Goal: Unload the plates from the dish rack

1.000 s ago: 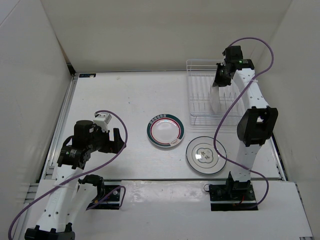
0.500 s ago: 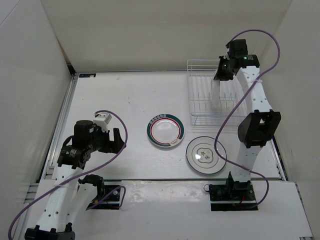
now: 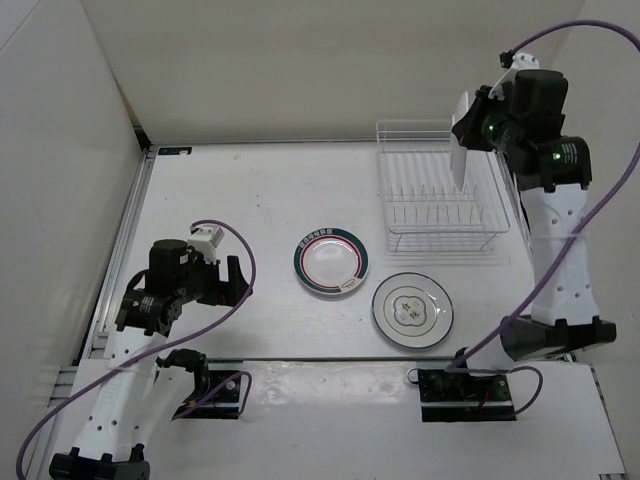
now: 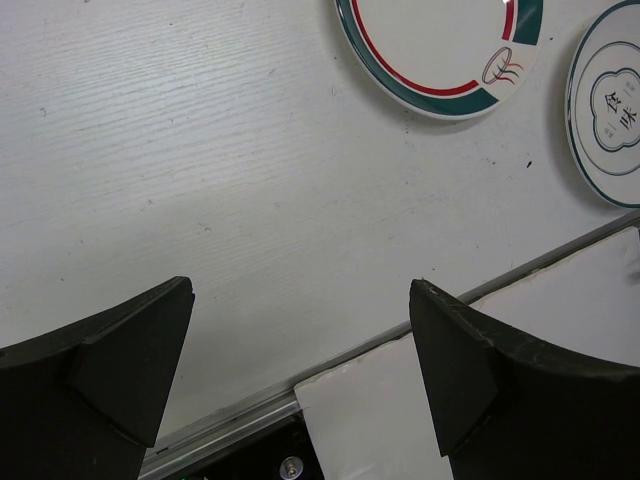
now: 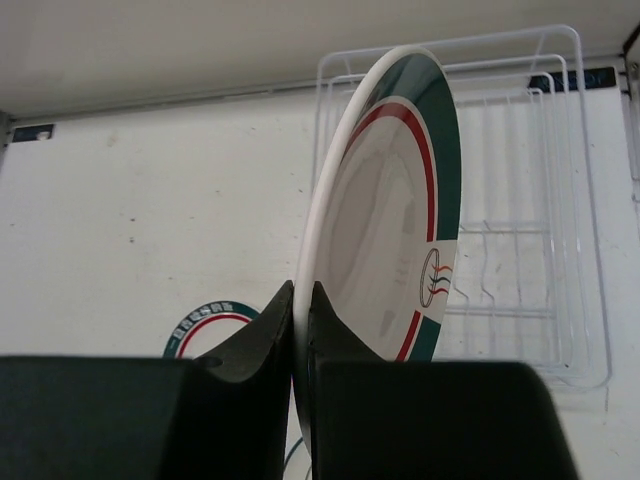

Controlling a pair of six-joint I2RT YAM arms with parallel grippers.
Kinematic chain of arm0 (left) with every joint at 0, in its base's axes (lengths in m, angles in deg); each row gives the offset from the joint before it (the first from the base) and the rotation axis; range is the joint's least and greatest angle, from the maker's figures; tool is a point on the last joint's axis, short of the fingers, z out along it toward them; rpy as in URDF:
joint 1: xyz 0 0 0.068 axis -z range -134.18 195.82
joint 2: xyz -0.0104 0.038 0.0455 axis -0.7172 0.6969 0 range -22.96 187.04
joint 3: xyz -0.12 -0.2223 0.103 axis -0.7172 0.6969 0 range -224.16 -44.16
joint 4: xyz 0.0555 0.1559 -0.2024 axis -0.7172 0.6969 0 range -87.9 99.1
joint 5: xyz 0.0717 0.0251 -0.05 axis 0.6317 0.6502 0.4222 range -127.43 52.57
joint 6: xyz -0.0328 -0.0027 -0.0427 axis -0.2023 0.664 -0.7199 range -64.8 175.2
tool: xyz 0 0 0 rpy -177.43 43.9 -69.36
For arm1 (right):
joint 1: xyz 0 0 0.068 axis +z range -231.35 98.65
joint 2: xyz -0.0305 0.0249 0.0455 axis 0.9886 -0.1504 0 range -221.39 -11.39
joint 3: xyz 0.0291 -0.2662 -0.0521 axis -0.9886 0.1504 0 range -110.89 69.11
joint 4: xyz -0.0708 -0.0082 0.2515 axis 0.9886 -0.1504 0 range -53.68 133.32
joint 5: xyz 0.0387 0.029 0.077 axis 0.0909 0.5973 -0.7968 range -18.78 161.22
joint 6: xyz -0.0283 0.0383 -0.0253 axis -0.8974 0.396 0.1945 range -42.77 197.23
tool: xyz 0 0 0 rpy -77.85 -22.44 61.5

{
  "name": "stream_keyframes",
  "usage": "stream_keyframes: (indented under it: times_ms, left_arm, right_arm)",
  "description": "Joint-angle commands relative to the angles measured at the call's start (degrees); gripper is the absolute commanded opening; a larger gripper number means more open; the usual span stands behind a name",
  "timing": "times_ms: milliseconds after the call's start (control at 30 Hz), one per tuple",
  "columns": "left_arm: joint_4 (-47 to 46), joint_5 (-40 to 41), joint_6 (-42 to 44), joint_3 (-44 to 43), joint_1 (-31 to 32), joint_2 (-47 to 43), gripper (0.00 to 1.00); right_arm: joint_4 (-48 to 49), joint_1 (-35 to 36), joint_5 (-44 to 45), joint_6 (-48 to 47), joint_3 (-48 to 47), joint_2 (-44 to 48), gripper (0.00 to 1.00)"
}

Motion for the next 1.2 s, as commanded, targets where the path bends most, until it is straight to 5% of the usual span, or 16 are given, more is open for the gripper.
stream_keyframes:
  times_ms: [0,133,333,467,700,1167]
  left_arm:
    - [-0.14,-0.75,0.13,-0.11,0.3,0.36,1.0]
    - [-0.49,-0.58,0.13,-0.02,0.3,0.63,1.0]
    - [-0.05,-0.31,0.22,-0.2,0.3,1.25,1.0]
    - [-0.22,0.56,0.04,-0.11,0.3,0.37,1.0]
    - [-0.14,0.56,-0.05,-0.19,0.22,0.28,1.0]
    - [-0.14,0.13,0.13,-0.11,0.22,-0.42,1.0]
  right_arm:
    - [4.49,3.24,-1.41,-0.33,5.92,3.09,0.0]
    - [8.89,16.05,10.77,-3.05,15.67,5.83,0.0]
    - [11.34,35.4,35.54,-8.68,21.85,3.02,0.0]
    - [13.12,47.69,43.76,-12.64,22.04,-2.93,0.0]
    - [13.47,56.6,51.15,-12.64,23.09,-13.23,0.0]
    - [12.76,63.19,58.27,-7.64,25.02,-25.98,0.0]
